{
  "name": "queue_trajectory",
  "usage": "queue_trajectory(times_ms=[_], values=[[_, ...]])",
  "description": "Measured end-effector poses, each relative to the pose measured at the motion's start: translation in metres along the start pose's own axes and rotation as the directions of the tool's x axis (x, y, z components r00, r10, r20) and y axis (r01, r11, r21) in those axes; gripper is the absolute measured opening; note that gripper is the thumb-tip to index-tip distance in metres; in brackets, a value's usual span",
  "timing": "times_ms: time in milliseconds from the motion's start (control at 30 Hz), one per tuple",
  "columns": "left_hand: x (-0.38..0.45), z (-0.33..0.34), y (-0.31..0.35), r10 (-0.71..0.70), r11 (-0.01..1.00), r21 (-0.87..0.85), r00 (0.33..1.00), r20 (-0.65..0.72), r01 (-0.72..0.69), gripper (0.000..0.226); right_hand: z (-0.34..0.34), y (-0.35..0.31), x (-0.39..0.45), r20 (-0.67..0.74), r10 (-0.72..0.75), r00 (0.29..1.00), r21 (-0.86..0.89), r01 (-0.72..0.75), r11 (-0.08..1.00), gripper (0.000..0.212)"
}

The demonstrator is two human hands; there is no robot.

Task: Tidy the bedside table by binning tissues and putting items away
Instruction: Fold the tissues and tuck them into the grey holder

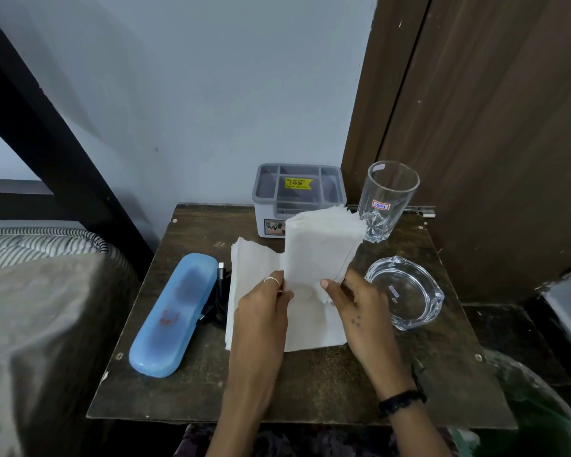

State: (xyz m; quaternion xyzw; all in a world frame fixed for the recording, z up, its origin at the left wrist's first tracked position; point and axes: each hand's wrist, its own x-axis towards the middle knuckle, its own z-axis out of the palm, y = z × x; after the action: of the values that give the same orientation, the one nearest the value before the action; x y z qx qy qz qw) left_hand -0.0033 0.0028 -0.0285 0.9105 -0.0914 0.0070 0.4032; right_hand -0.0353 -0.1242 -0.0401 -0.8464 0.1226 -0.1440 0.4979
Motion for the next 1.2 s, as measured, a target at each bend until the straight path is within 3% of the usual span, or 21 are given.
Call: queue_trajectory(times_ms=[133,233,367,600,767,1067,1200], values=[[0.006,-0.005,0.003,-0.002,1.000,-0.016,0.999,-0.051,0.001,0.020,0.000,-0.007,-0.001,-0.050,0.049,0.998,0.102,-0.044,0.994,0.011],[0.019,-0.016,0.011,0.021,0.999,-0.035,0.997,-0.068,-0.023,0.013,-0.006,-0.014,0.013,-0.088,0.073,0.993,0.163,-0.058,0.985,0.014],[0.055,-0.033,0.031,0.132,0.990,-0.034,0.978,-0.162,-0.140,0.005,-0.012,-0.033,0.052,-0.133,-0.016,0.991,0.193,0.041,0.980,0.012],[0.131,-0.033,0.046,0.157,0.988,0.026,0.956,-0.248,-0.155,0.008,-0.007,-0.051,0.127,-0.240,-0.215,0.947,-0.071,0.204,0.976,0.005],[0.157,-0.014,0.032,0.177,0.983,0.094,0.954,-0.244,-0.159,0.007,0.002,-0.035,0.146,-0.250,-0.229,0.941,-0.257,0.163,0.952,0.011],[0.155,-0.010,0.032,0.230,0.956,0.233,0.946,-0.227,-0.177,0.006,0.001,-0.039,0.160,-0.142,-0.197,0.970,-0.376,0.131,0.917,0.009],[0.153,-0.014,0.032,0.225,0.937,0.311,0.955,-0.193,-0.158,0.012,-0.004,-0.043,0.160,-0.120,-0.157,0.980,-0.269,0.120,0.956,0.007]])
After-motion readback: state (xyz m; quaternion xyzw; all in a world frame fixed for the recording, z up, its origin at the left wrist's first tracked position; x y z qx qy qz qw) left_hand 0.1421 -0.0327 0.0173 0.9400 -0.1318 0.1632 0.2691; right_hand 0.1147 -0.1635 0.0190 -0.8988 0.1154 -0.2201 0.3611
